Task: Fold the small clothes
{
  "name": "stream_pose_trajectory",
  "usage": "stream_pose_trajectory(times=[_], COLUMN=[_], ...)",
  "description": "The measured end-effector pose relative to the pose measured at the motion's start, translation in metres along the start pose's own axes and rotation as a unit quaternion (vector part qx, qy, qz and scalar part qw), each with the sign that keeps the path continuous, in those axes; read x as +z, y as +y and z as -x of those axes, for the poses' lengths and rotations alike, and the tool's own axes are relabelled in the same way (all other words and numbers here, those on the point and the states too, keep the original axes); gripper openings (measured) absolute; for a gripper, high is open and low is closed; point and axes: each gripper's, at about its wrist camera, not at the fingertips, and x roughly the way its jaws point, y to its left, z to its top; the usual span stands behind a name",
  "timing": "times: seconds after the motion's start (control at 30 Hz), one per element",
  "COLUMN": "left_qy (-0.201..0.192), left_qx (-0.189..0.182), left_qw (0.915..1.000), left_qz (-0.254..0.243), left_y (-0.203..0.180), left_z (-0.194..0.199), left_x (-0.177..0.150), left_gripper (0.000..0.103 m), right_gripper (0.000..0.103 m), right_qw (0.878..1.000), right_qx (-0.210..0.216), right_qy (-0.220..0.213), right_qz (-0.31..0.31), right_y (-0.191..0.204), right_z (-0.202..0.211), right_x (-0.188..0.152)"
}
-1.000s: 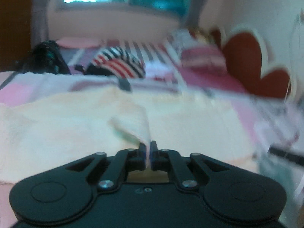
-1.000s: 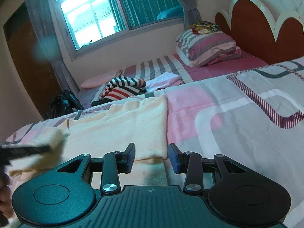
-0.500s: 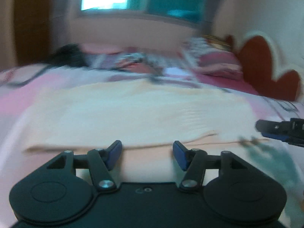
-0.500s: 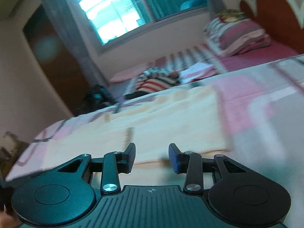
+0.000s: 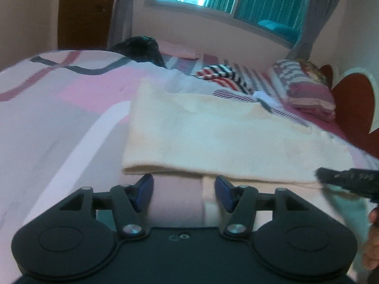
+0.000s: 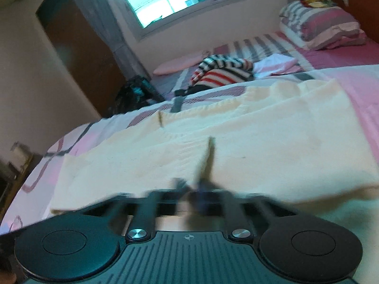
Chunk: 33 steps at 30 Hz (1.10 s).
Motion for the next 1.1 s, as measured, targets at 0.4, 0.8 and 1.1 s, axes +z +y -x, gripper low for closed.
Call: stream_pose_trajectory(times=[0.4, 0.8, 1.1], left_qy=[-0.008, -0.006, 0.004], left_qx=[0.006, 0.024, 0.032], left_qw=[0.9999, 0.999, 0.998], left_qz=[-0.005, -0.038, -0.054], left_y=[-0.005, -0.019, -0.021], left_z=[-0.009, -0.009, -0.013], left_x=[0.003, 0.004, 0.003], left_gripper=[0.061, 0.058, 0.058], right_gripper=[0.004, 0.004, 0.004], right_qw=[0.993, 0.993, 0.992], right_qx=[-0.03, -0.028, -0.049], right_qy=[-0.105, -0.107, -0.113], right_qz=[0.036, 0.039, 0.026], right_y=[-0.012, -0.021, -0.042], right_z=[0.059, 0.079, 0.093], right_x=[0.037, 0.04, 0.041])
